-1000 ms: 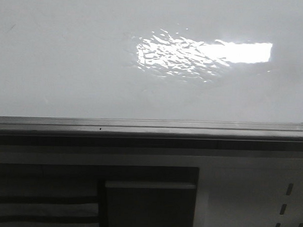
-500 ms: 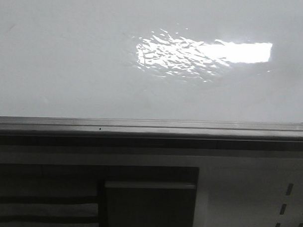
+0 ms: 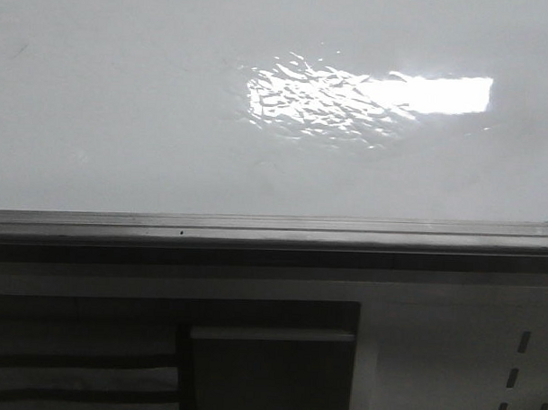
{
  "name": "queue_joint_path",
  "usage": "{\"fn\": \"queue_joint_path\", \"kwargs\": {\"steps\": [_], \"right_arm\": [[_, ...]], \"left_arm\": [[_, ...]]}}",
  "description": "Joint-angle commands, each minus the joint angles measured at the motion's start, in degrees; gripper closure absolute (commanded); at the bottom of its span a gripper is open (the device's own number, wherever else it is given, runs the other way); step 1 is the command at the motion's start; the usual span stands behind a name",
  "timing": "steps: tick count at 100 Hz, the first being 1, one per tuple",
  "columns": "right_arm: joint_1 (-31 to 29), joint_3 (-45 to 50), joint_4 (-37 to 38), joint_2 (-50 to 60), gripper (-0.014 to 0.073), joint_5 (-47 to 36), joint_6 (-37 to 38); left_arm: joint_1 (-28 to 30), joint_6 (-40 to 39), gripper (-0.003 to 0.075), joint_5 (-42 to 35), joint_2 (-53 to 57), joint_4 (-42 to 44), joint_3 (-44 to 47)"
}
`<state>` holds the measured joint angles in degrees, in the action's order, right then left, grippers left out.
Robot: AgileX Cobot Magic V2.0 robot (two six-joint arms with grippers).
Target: Write number 4 on whiteboard
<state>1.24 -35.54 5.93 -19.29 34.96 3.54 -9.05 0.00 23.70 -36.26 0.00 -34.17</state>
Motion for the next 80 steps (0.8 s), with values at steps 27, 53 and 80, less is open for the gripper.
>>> {"fn": "queue_joint_path", "kwargs": {"steps": [27,53,80], "right_arm": [[-0.42,-2.0,0.92,-1.07,0.0148,-4.69,-0.28],[-0.42,-2.0,0.92,-1.07,0.0148,-3.96,-0.28],[-0.42,-2.0,0.92,-1.07,0.0148,-3.96,-0.28]], "left_arm": [[-2.83,0.0,0.0297,-15.99,-17.78,-0.6,-2.08],[-2.83,0.0,0.0391,-22.41,-25.56,-0.6,-2.08],[-2.83,0.0,0.0495,-23.7,-28.99,-0.6,-2.08]]}}
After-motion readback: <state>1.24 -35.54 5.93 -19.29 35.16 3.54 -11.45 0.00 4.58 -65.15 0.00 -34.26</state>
